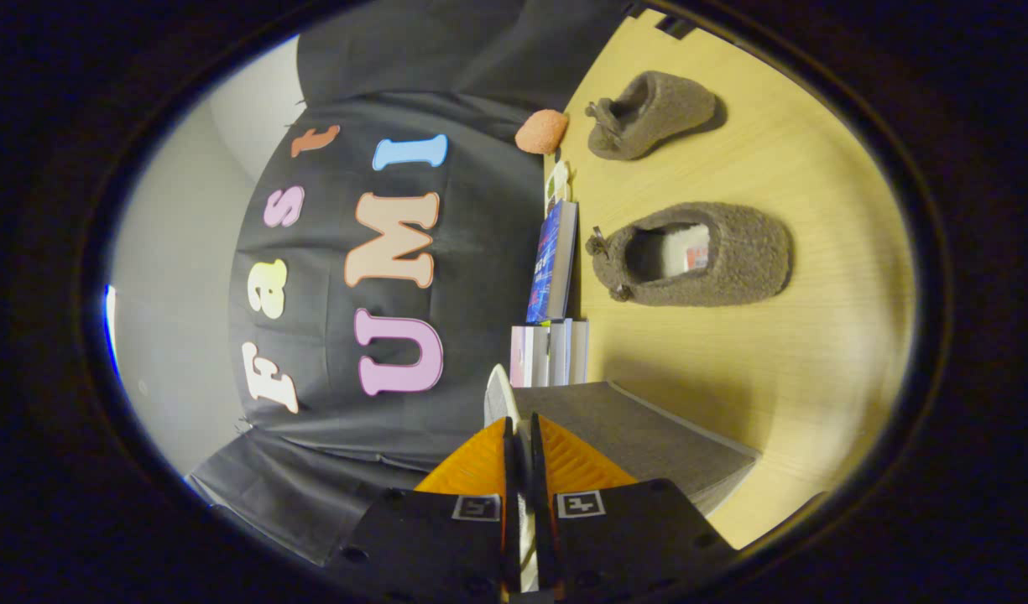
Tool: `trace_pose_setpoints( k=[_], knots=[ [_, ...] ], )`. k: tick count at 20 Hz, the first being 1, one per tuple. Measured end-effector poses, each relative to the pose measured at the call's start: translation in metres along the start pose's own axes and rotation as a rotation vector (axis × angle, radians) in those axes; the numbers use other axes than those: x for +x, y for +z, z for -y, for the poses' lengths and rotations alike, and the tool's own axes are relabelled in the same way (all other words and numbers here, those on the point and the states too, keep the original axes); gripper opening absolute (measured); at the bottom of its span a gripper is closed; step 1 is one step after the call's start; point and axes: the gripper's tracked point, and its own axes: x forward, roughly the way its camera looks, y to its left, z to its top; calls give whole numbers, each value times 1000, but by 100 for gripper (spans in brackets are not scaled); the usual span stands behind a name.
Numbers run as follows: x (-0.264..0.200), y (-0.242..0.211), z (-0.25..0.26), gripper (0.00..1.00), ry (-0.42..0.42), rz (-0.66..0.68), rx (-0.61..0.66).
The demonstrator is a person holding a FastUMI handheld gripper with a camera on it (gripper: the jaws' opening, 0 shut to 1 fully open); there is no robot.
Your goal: Open the storage box then place both shoes into the box .Put the left shoe in first, then the right shoe, with the right side of both shoes facing outward in a uniform manner.
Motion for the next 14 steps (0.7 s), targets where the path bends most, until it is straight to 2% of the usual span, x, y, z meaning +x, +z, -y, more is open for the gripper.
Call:
trace_pose_setpoints(
  k=[2, 3, 4, 8, 14],
  knots=[
    [-5, 4, -12, 10, 9, -1, -42],
    [-8, 7, -23, 10, 41, 0, -54],
    [9, 0, -44, 9, 79, 9, -67],
    [-13, -2, -71, 3, 96, -10, -143],
    [-21, -30, -131, 3, 166, -58, -225]
  ],
)
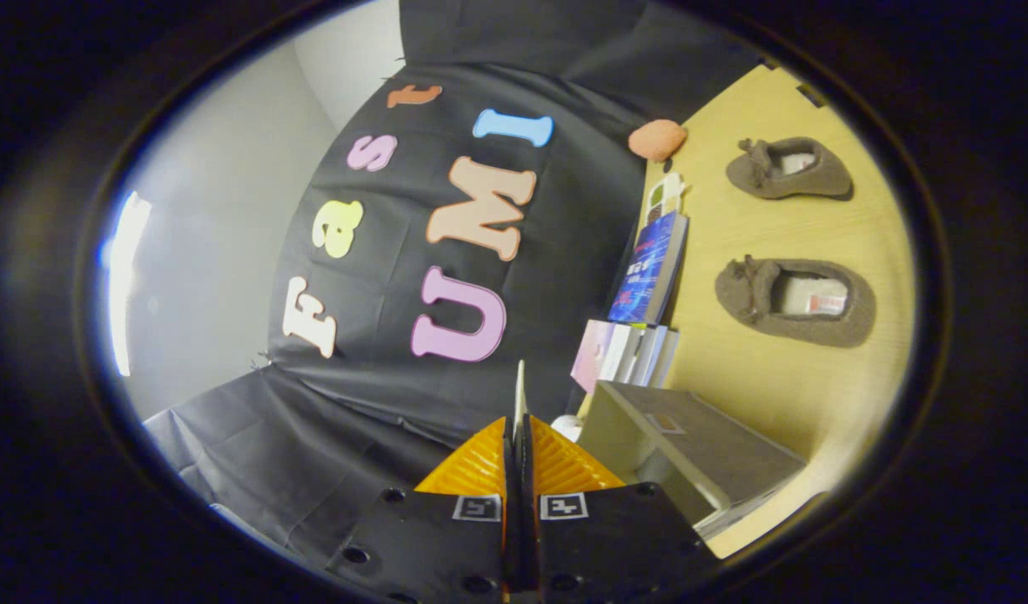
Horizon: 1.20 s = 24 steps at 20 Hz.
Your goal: Open the storage box then place both shoes into the box .Put the left shoe in first, then the right shoe, with the right side of both shoes facing outward in a uniform manner.
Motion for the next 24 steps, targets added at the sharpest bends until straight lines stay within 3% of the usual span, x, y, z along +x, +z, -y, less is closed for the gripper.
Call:
trace_pose_setpoints(
  k=[4, 12, 24],
  knots=[
    [8, -14, -43, 3, 35, -56, -92],
    [22, -86, -105, 3, 114, -175, -134],
    [20, -229, -108, 3, 91, -371, -269]
  ],
)
